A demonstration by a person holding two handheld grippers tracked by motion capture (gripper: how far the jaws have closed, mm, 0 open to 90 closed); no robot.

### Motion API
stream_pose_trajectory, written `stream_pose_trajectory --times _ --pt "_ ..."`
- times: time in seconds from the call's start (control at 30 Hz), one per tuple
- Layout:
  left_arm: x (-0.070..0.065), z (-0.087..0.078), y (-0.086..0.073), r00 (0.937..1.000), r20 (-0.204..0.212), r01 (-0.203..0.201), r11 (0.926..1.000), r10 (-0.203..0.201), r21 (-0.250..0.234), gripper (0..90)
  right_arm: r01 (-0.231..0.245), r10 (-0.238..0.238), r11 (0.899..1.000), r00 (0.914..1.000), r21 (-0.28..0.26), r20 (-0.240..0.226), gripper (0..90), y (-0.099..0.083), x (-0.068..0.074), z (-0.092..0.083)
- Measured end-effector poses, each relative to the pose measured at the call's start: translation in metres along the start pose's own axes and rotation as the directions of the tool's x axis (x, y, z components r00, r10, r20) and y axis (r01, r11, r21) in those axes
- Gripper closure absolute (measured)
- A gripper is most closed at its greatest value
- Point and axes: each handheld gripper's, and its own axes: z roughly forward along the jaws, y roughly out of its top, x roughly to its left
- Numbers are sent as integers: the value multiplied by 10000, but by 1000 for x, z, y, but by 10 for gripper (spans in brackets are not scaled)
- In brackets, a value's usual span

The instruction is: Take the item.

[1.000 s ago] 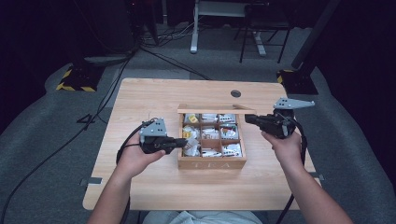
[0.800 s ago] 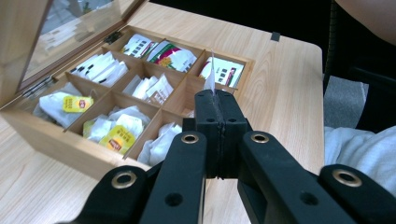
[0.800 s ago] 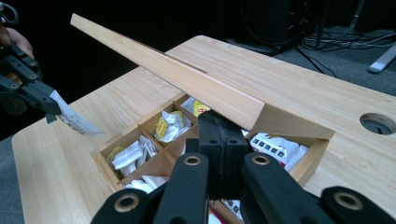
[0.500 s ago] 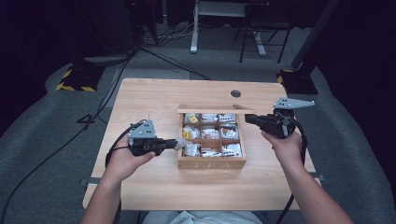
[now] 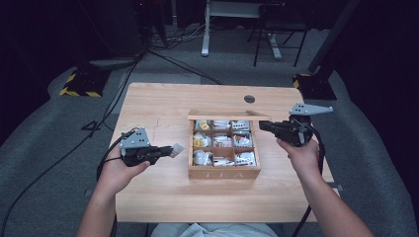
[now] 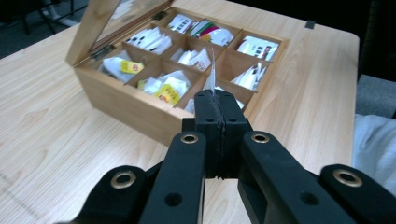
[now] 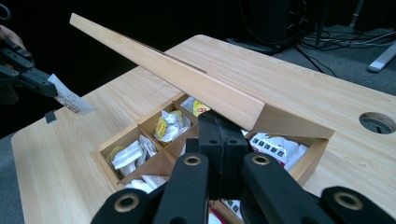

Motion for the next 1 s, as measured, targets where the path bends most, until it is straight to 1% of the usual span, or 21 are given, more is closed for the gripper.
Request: stream_pose_trajectory --times 0.07,0.1,0.23,0.33,0.53,0.63,0.7,0.73,0.77,0.8,0.83,0.9,1.0 --pt "1 0 -1 10000 -72 6 10000 -6 20 897 2 -2 10000 10000 1 -1 900 0 0 0" --pt "3 -1 -4 9998 -179 50 9999 -47 135 897 2 -2 10000 10000 -5 -2 900 0 0 0" --pt "7 0 -9 9996 -273 101 9998 -96 198 897 -3 3 10000 10000 -11 19 900 0 0 0" --pt "9 0 -11 9992 -391 59 9997 -49 250 897 29 -29 10000 10000 27 9 900 0 0 0" --pt "16 0 -19 9985 -481 275 9991 -259 323 897 30 -30 10000 10000 25 17 900 0 0 0" --pt "20 0 -25 9976 -592 387 9981 -359 474 897 47 -47 10000 10000 44 0 900 0 0 0" --pt "24 0 -31 9963 -681 557 9969 -519 555 897 55 -55 10000 10000 49 -3 900 0 0 0" --pt "24 0 -31 9963 -681 557 9969 -519 555 897 55 -55 10000 10000 49 -3 900 0 0 0" --pt "26 0 -34 9957 -734 612 9964 -569 589 897 56 -56 10000 10000 50 -3 900 0 0 0" --pt "28 0 -36 9938 -930 677 9954 -612 682 897 44 -44 10000 10000 53 -6 900 0 0 0" --pt "28 0 -36 9938 -930 677 9954 -612 682 897 44 -44 10000 10000 53 -6 900 0 0 0" --pt "31 0 -39 9908 -1189 747 9933 -640 882 896 42 -42 10000 10000 54 -4 900 0 0 0" --pt "36 2 -46 9870 -1343 1044 9873 -881 1196 896 29 -29 10000 10000 52 -16 900 0 0 0"
